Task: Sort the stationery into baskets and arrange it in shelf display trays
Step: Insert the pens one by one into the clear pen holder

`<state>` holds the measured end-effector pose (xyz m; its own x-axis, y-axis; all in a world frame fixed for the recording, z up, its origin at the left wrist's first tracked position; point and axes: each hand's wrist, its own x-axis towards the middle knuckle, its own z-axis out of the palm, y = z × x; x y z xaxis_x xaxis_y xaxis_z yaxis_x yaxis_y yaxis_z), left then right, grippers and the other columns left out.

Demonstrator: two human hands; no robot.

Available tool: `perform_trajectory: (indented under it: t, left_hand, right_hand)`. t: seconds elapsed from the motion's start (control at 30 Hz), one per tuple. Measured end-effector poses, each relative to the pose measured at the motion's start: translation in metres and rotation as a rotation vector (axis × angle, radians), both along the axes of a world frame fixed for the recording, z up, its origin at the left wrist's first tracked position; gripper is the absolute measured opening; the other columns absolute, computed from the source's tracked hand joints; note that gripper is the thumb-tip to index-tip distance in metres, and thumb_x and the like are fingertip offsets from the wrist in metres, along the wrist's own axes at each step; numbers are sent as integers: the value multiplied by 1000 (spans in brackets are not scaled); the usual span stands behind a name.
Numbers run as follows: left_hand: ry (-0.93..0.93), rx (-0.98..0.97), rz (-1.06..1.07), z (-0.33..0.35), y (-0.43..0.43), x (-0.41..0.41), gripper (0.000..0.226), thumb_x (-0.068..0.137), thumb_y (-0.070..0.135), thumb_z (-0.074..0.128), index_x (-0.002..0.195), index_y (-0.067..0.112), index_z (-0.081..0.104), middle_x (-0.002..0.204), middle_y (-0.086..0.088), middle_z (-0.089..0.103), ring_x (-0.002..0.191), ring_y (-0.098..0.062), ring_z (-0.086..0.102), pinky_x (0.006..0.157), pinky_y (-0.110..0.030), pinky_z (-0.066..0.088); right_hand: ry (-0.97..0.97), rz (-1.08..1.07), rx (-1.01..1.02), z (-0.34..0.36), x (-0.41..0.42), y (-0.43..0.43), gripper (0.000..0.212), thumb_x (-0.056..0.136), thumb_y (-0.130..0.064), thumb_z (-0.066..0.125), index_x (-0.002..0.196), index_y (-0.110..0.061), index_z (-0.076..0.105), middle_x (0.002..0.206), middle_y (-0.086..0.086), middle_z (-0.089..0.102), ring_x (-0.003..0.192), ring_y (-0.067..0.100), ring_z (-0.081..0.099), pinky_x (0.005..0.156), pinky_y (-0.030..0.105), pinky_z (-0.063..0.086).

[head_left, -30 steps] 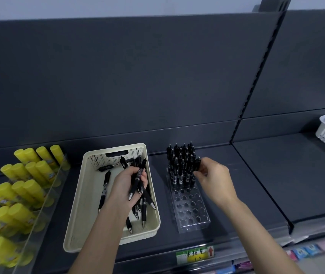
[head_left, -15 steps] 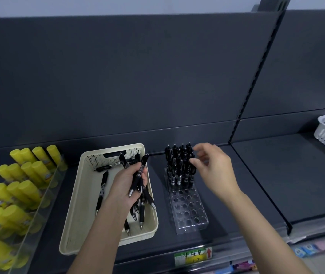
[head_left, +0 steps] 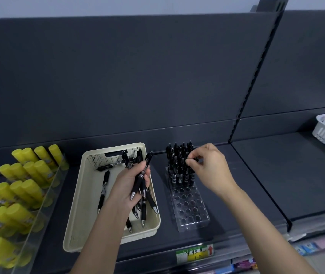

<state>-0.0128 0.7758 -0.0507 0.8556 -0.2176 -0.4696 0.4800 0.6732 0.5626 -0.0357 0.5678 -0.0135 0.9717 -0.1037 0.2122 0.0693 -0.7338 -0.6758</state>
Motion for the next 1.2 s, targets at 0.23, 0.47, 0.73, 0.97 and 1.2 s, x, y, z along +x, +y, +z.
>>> perform_trajectory:
  t: [0.23, 0.47, 0.73, 0.97, 1.2]
  left_hand:
    - [-118, 4, -35, 11, 0, -7, 29, 73, 11, 71, 96, 2, 56, 95, -18, 72, 64, -15, 66, 45, -20, 51]
    - [-299, 155, -168, 24, -9, -15, 26, 81, 18, 68, 99, 1, 60, 82, -9, 68, 66, -13, 62, 49, -19, 49]
    - [-370, 355, -192, 24, -12, -17, 13, 93, 16, 60, 102, 8, 60, 77, -2, 71, 63, -13, 64, 51, -23, 50]
    - [-172, 371, 23, 16, -8, -15, 13, 99, 13, 49, 103, 0, 52, 82, -15, 68, 57, -14, 63, 46, -21, 49]
    - [-146, 304, 40, 8, -10, -16, 15, 93, -9, 46, 98, 1, 55, 91, -14, 71, 72, -17, 71, 56, -25, 56]
  right_hand:
    - [-92, -97, 405, 19, -15, 20, 13, 85, -15, 66, 73, -19, 68, 62, -12, 63, 55, 2, 53, 55, 14, 42]
    - [218, -10, 750, 20, -13, 64, 17, 87, -19, 66, 77, -6, 68, 56, -5, 64, 47, 3, 50, 42, 18, 39]
    - [154, -110, 609, 22, -8, 68, 25, 81, -24, 70, 69, -3, 64, 57, -5, 64, 53, 3, 56, 58, 22, 47]
    - [-114, -238, 479, 25, -18, 44, 12, 81, -21, 60, 72, -15, 57, 69, 3, 67, 70, 19, 64, 65, 35, 53]
    - [-177, -232, 251, -11, -29, 34, 4, 87, -18, 65, 88, -14, 64, 71, -16, 61, 69, -5, 59, 63, 1, 42]
